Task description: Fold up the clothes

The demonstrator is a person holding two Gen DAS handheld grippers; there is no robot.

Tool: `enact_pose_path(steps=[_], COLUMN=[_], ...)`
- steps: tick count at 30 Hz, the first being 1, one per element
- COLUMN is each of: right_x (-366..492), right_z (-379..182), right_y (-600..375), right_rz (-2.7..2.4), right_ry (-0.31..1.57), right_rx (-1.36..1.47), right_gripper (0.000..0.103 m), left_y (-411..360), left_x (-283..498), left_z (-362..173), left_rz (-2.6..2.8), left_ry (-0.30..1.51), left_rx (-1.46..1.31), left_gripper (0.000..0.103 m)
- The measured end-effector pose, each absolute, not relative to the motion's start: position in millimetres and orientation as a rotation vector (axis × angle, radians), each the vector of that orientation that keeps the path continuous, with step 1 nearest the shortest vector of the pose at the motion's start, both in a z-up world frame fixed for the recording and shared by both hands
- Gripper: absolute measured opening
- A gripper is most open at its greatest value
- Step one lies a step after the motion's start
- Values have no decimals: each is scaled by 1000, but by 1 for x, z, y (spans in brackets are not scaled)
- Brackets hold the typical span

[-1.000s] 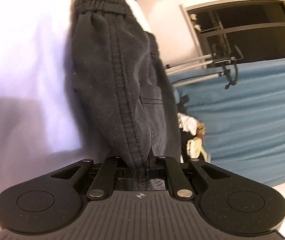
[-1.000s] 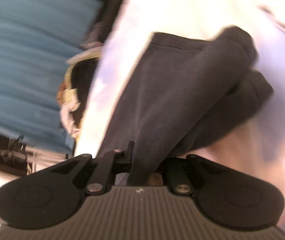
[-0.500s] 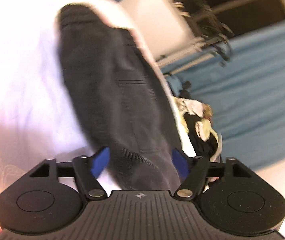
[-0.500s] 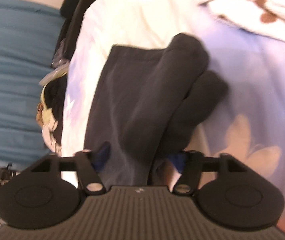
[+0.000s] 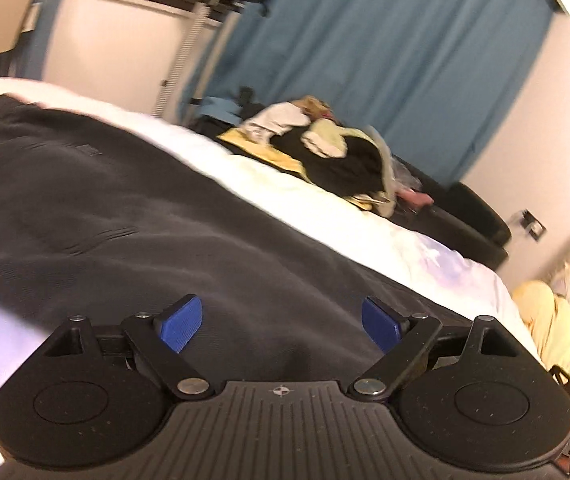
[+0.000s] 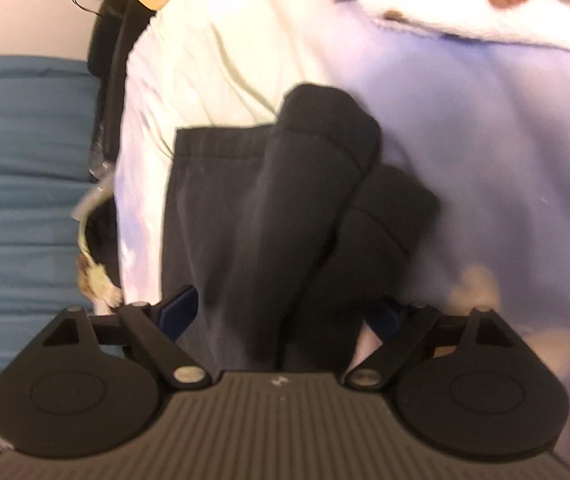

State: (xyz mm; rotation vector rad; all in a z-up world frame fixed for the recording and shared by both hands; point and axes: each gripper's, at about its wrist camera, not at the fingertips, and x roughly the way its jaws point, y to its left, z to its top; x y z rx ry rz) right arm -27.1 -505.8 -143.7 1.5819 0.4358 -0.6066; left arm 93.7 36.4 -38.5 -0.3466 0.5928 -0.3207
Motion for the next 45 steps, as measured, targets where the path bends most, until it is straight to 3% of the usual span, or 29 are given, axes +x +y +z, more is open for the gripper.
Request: enact_pose_path(steps=[7,14,20,22,23,24,26,31,37,41,45], right_x=[-20,-15,-3,1,2,6,15,14,24,33,58], right_z=[-140,-150,-145,-146,-146,-144,-140,-104,-58,-23,11], right_y=[-520,-519,-515,-516,-516,-517,-519,-509,-479,-439,-367], right_rz=[-409,-507,-493,-489,-493,-481,-457,-362,-287,-252,-140], right_ry=[258,387,388,388,393,393,392,271,227,175,131], right_rx=[1583,1556,1508,1496,1488,1472,1440,1277,974,742,488], right_gripper=[90,87,89,80,63,37,9,9,9,9,9], left_y=[-21,-17,-22,-19,-17,-17,-16,-16,-33,-11,43], left_x=[125,135,131,130,129,129,129,123,130,126,105], left_z=[-60,-123,-127,-125,-123,-121,-118,-111,-128,-101,-49], left_rz=[-422,-380,-387,-392,-396,-399,-401,-412,-415,-421,-310], left_ry=[545,657,649,643,640,641,642,589,690,667,488], left_rx=[-181,-126,-88,-111,-125,-137,-147,-145,-14,-112,-228], left_gripper=[89,89,93,93,93,93,93,93,96,96,96])
